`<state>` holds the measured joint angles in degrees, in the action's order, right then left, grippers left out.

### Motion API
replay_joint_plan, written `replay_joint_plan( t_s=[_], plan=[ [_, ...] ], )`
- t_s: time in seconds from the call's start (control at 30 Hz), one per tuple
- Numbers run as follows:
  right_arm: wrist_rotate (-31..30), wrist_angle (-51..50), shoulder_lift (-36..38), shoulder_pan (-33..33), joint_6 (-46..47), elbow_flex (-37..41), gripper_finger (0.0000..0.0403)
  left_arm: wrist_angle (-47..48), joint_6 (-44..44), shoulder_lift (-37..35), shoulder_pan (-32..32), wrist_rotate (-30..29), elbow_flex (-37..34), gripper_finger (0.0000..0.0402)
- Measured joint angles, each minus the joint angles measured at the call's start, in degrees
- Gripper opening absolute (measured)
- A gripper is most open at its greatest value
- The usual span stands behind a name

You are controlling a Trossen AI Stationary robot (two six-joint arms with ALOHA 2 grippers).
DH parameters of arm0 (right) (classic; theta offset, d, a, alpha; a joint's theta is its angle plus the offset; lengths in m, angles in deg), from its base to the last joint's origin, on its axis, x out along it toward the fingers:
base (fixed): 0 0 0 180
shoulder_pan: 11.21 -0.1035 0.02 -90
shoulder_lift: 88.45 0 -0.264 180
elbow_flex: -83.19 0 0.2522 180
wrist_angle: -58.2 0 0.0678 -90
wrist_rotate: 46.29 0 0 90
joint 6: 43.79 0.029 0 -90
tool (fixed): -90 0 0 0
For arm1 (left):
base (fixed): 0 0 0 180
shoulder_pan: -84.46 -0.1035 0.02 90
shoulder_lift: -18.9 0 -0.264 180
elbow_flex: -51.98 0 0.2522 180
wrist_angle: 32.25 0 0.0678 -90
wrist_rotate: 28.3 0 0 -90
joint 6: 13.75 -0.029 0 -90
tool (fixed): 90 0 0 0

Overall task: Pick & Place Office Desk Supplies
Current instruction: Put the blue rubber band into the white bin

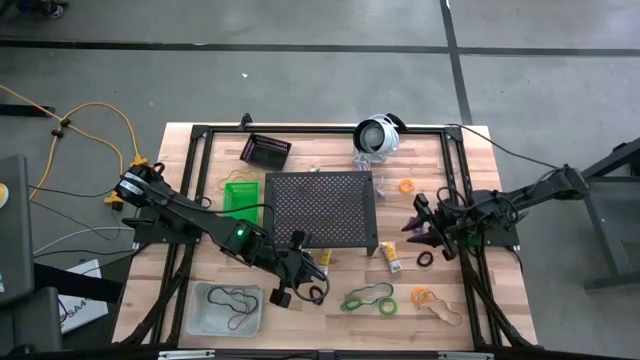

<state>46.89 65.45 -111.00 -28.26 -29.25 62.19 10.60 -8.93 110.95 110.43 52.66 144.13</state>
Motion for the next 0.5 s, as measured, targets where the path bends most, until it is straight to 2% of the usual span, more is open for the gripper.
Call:
replay_joint_plan(
  t_s=[0.5],
  plan=[
    [-0.40,0.24,-30.81,-9.82,-8.49,-19.03,0.0126,0.01,0.15,0.02,0.00,0.00,0.00,0.0097]
  ],
)
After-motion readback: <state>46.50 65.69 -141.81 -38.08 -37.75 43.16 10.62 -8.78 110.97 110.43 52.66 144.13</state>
